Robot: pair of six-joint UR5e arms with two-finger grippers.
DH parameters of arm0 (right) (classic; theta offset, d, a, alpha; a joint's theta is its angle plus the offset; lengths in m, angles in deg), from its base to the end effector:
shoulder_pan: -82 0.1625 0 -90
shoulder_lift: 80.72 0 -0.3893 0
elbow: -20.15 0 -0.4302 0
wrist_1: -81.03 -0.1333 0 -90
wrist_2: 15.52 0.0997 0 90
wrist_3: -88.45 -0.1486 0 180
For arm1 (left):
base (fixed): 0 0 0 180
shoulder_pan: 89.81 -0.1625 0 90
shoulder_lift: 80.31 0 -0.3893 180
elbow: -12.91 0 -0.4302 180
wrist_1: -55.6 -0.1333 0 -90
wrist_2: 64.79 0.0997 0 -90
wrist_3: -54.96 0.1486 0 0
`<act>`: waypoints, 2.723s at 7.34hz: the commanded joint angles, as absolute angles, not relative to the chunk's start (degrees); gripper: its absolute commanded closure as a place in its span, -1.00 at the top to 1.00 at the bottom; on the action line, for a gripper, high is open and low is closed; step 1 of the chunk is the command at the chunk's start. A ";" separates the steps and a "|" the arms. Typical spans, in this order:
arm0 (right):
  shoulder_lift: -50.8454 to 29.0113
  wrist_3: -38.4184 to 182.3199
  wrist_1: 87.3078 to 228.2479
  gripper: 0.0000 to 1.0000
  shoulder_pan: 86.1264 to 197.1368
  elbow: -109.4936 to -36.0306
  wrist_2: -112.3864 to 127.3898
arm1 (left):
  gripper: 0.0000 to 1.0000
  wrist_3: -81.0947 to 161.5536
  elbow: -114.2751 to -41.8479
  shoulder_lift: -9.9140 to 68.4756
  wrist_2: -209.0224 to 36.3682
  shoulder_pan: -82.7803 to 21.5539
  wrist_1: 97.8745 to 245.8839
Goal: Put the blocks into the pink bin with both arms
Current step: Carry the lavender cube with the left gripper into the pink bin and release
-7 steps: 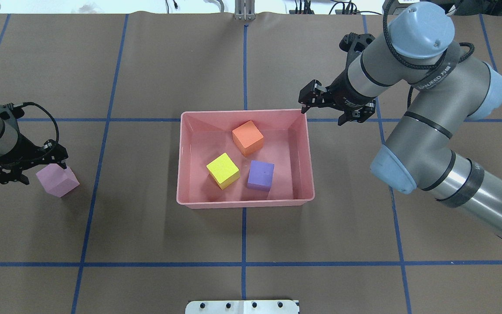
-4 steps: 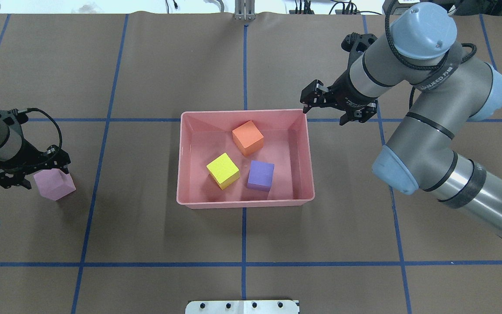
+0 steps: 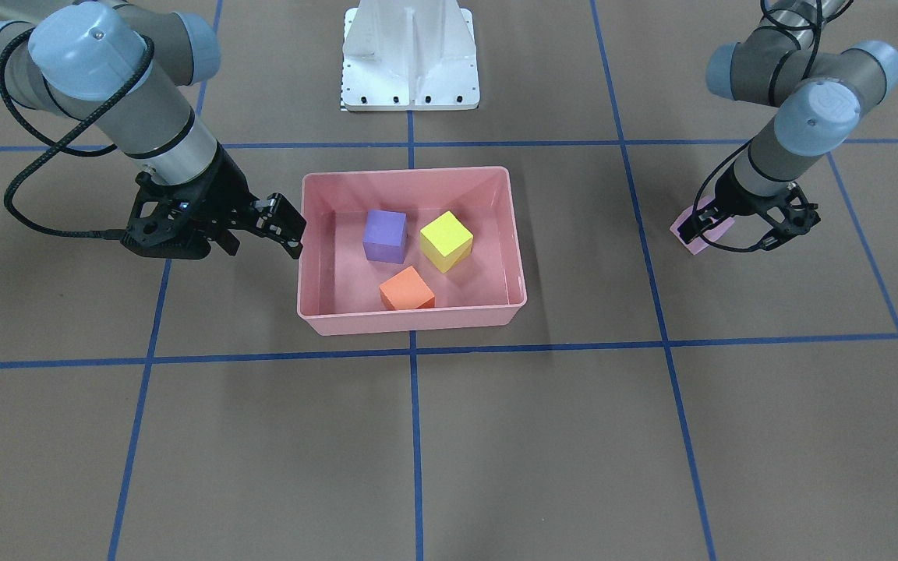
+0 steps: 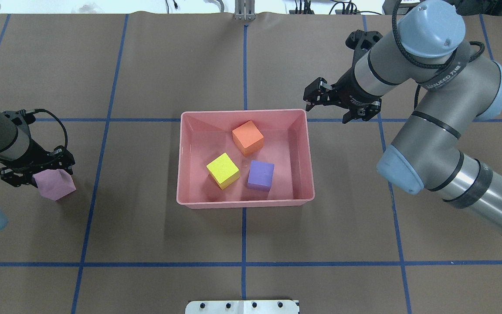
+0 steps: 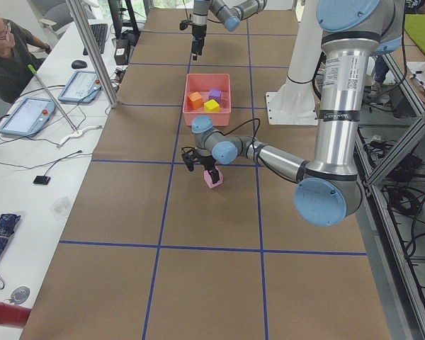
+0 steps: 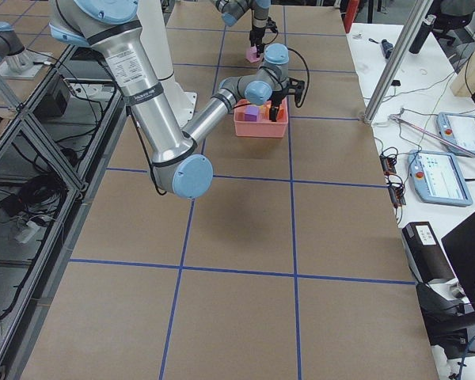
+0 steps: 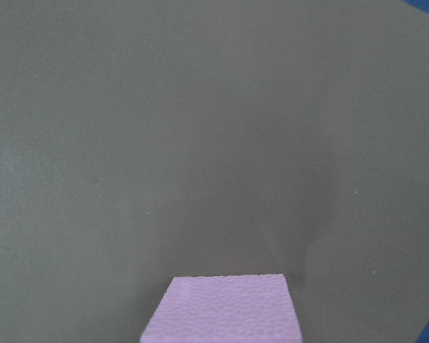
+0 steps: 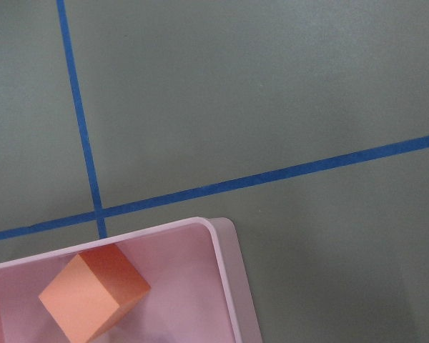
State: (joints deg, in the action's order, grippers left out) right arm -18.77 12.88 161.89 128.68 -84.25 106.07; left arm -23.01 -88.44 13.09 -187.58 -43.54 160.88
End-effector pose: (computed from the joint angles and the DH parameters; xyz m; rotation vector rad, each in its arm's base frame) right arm -0.4136 -0.5194 0.2162 0.0038 -1.0164 0.2657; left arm 0.3683 -0.4614 0.4998 -0.2416 0.7222 -0.4188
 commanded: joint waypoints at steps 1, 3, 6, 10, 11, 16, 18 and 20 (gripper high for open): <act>-13.26 13.04 161.89 1.00 131.99 -88.73 106.82 | -1.00 -23.26 -91.22 13.99 -188.27 -43.58 160.72; -4.57 21.50 161.10 1.00 134.02 -91.29 106.82 | -1.00 -31.02 -96.59 23.59 -195.10 -43.23 156.70; 0.75 30.88 161.01 1.00 136.14 -90.86 106.38 | -1.00 -41.89 -87.35 51.95 -195.05 -43.84 145.63; 0.31 30.88 161.01 1.00 135.96 -90.33 106.30 | -1.00 -41.98 -65.33 60.66 -190.24 -49.37 157.89; 0.40 30.80 160.92 1.00 135.96 -89.99 106.30 | -1.00 -41.81 -65.31 60.75 -190.04 -49.81 157.90; 0.57 31.06 160.92 1.00 136.49 -89.89 106.30 | 1.00 -39.46 -68.62 58.22 -188.98 -47.29 157.38; 0.75 34.19 161.19 1.00 140.60 -89.72 107.08 | 1.00 -27.12 -83.17 41.33 -192.04 -42.55 157.20; 4.07 44.10 161.80 1.00 146.48 -89.28 108.31 | 1.00 -11.74 -90.25 27.42 -196.70 -34.22 157.29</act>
State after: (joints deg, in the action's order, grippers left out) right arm 2.27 38.15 161.33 142.70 -89.57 107.31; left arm -21.31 -85.57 36.23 -194.01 -39.21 157.28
